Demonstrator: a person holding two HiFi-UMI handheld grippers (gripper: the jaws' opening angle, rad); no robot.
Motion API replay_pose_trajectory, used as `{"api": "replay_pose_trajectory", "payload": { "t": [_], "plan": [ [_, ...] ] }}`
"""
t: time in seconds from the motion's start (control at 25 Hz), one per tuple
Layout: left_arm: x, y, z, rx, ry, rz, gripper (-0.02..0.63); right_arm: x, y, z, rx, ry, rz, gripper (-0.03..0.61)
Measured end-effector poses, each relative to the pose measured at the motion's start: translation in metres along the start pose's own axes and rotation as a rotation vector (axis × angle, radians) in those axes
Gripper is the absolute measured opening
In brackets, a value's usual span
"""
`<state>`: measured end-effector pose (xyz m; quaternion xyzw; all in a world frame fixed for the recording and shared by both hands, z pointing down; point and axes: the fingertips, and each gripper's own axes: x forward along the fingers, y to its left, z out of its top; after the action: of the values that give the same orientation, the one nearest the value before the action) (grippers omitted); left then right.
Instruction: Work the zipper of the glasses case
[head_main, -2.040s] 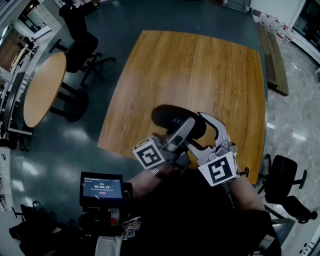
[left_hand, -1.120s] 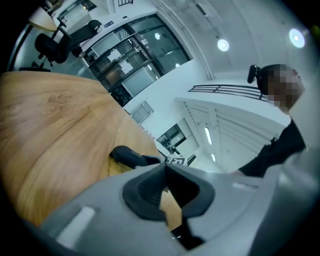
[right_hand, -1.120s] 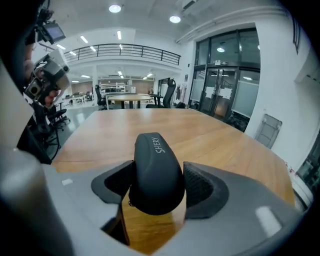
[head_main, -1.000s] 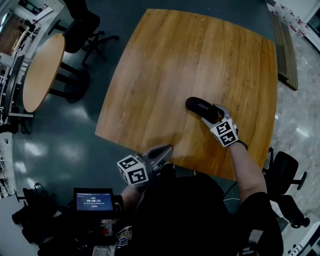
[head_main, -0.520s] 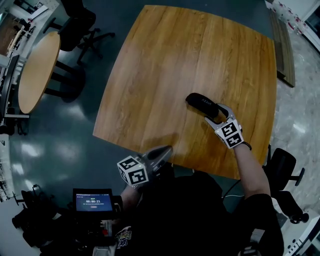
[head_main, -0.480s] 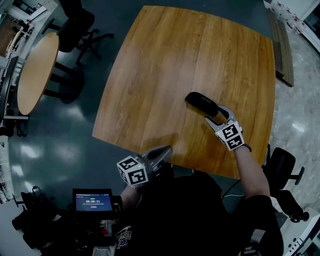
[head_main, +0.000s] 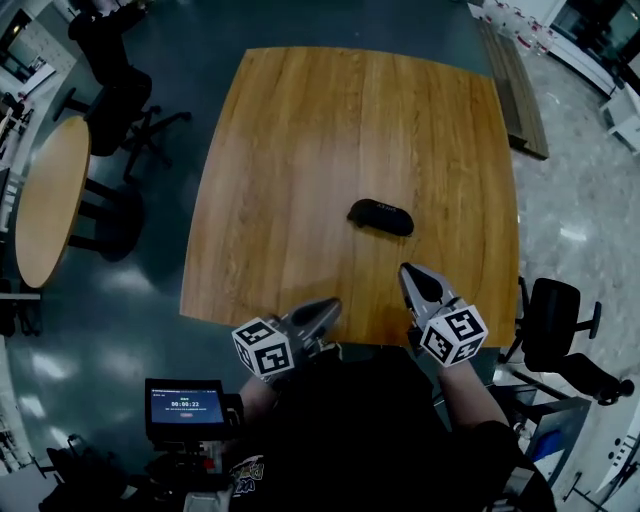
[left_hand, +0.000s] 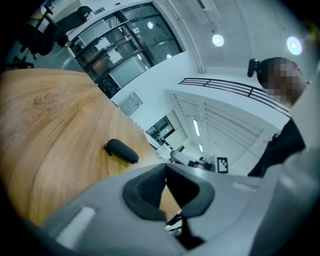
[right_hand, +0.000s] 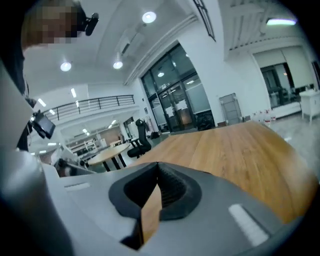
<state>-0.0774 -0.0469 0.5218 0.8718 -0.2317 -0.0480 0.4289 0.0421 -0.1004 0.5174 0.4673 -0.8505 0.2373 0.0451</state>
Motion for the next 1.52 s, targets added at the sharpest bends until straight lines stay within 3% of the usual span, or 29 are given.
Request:
{"api": "replay_pose_trajectory", "payload": {
  "t": [0.16, 0.32, 0.48, 0.72, 1.2, 1.52],
  "plan": [
    [0.001, -0.006, 0.001, 0.052, 0.074, -0.058, -0.002, -0.017, 0.058, 0.002, 0.094, -0.042, 0.016, 0.005],
    [0.012, -0.027, -0.005, 0.086, 0.13, -0.132, -0.002, -0.036, 0.085, 0.002, 0.049, -0.07, 0.008, 0.005],
    [0.02, -0.054, -0.013, 0.132, 0.122, -0.155, -0.002, -0.061, 0.086, 0.006, 0.039, -0.103, 0.008, 0.005],
    [0.007, -0.082, -0.036, 0.14, 0.074, -0.105, -0.002, -0.104, 0.1, 0.009, 0.034, -0.154, 0.017, 0.005],
    [-0.023, -0.166, -0.143, 0.181, 0.028, -0.014, -0.002, -0.214, 0.129, -0.062, 0.085, -0.143, 0.095, 0.005],
    [-0.052, -0.171, -0.154, 0.165, 0.005, 0.016, -0.002, -0.229, 0.152, -0.072, 0.105, -0.16, 0.108, 0.005]
  ]
}}
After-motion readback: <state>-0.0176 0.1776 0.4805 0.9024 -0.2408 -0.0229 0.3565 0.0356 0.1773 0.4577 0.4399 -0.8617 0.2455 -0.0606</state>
